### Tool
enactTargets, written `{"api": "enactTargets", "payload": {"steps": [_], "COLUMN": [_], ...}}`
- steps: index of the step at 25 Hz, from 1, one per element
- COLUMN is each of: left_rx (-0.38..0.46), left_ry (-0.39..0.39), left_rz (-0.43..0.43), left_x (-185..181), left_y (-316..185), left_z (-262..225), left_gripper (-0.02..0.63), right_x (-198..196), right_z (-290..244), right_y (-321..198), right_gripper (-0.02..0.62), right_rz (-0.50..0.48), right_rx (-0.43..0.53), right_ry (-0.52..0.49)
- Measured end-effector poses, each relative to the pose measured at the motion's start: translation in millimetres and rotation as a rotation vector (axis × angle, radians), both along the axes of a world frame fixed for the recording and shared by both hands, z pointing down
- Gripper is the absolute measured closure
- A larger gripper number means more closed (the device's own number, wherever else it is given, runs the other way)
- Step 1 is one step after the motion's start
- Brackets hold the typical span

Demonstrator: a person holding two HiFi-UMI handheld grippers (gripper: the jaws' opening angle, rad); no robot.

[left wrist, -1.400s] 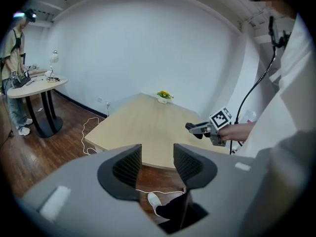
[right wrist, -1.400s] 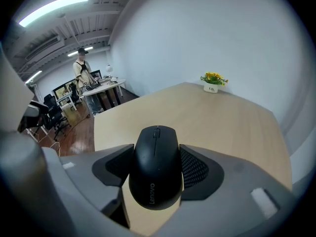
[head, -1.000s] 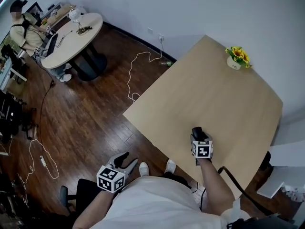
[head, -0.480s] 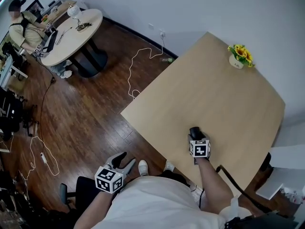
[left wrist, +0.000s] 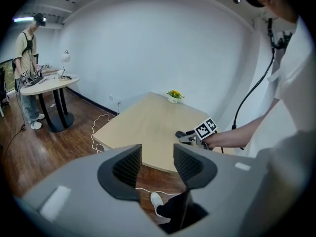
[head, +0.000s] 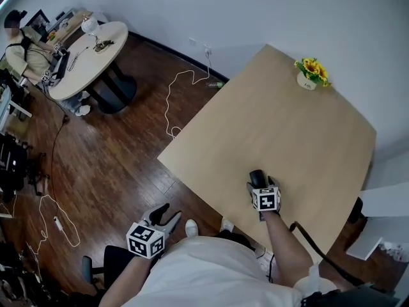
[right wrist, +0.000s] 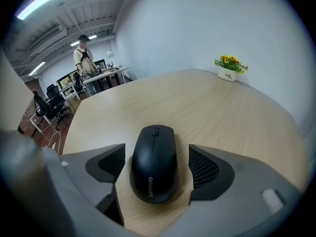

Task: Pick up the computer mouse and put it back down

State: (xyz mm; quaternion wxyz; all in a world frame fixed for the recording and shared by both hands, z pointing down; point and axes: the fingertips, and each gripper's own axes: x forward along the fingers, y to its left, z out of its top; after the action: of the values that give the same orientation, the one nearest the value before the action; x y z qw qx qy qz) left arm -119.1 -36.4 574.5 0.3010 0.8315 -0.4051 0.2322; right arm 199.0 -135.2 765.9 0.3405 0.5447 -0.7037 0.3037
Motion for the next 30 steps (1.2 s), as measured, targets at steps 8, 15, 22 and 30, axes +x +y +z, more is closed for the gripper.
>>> {"api": "enactTargets", "payload": {"steps": [8, 15, 22, 30], "left_rx": [0.013, 0.011, -0.002, -0.009], "left_ry": [0.040, 0.064, 0.084, 0.102], "left_rz": [0.067, 0.180, 0.293, 0.388], "left_x": [-1, 9, 19, 31], "left_y": [-2, -2, 5, 14], "left_z": [4, 12, 20, 22], "left_gripper": [0.420, 0.420, 0.420, 0.420], "right_x": [-18, -48, -56, -62], "right_z": [-64, -150, -221, -229], "right_y": [37, 85, 144, 186], "right_gripper": [0.187, 0.187, 0.176, 0.178], "right_rz": [0.004, -0.024, 0.069, 0.145], "right_rx": [0.062, 0.131, 0.215, 0.213], "right_ry": [-0.038, -0.090, -0.156, -0.142]}}
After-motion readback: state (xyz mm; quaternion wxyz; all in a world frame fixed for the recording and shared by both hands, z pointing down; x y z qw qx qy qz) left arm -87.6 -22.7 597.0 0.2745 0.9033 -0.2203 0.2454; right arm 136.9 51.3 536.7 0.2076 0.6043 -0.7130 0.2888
